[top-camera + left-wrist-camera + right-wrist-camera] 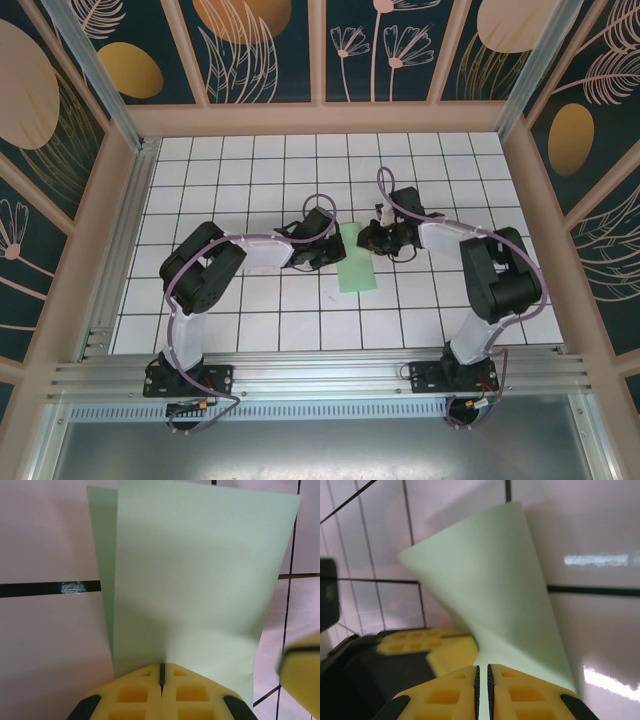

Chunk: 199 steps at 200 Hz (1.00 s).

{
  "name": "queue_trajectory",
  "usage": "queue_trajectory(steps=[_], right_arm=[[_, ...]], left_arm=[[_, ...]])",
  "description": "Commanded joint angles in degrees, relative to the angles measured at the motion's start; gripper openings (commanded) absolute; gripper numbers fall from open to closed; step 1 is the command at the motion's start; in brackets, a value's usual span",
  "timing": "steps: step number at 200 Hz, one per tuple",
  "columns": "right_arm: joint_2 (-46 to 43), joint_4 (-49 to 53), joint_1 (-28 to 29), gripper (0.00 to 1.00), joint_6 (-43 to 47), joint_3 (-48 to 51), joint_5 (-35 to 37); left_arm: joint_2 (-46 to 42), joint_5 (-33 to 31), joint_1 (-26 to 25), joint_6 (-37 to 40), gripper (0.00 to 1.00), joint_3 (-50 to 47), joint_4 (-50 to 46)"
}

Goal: Fold a paper plane with a square sheet of paper (pick it up from the middle)
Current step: Fold the square sheet of paper in half at the center of the table.

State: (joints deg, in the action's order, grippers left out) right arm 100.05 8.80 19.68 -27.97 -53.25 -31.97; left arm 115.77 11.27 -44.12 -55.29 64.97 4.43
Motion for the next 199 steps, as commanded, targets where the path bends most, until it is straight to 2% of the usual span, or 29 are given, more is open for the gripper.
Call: queue_trajectory(steps=[1,33,61,82,127,159,177,199], right_arm=[[4.4,-1.5,-0.7,0.16,0.6,-2.5,1.5],[6.4,-5.1,-3.6,0.15,-1.5,0.2,1.0],[4.9,-7.4,-4.1,0.15,-3.8,-1.1,-6.2],[4.2,-7.4,-3.9,0.16,-4.4,-3.6,-7.3],[11.5,-6.1,-3.9,0.16,-4.2,-7.9,-4.9],[15.1,-2.3,-4.2,0.15,-5.2,-10.5,1.3],[14.5,-2.5,-4.3,0.15,-6.8,-10.2,3.2],[11.3,-5.5,-4.1,0.15,-7.4,-9.7,1.6]], left_arm=[[6.0,-5.5,0.2,1.7,0.05,-2.7,-11.1],[6.0,-5.5,0.2,1.8,0.05,-3.3,-11.2],[6.1,-5.4,0.2,2.0,0.05,-3.3,-11.4],[6.1,-5.4,0.2,2.2,0.05,-3.0,-11.5],[6.5,-5.3,0.2,2.4,0.05,-2.6,-11.9],[6.4,-5.3,0.2,2.4,0.05,-2.7,-12.1],[6.2,-5.5,0.2,2.3,0.05,-3.1,-12.0],[6.1,-5.5,0.2,2.3,0.05,-3.4,-11.9]])
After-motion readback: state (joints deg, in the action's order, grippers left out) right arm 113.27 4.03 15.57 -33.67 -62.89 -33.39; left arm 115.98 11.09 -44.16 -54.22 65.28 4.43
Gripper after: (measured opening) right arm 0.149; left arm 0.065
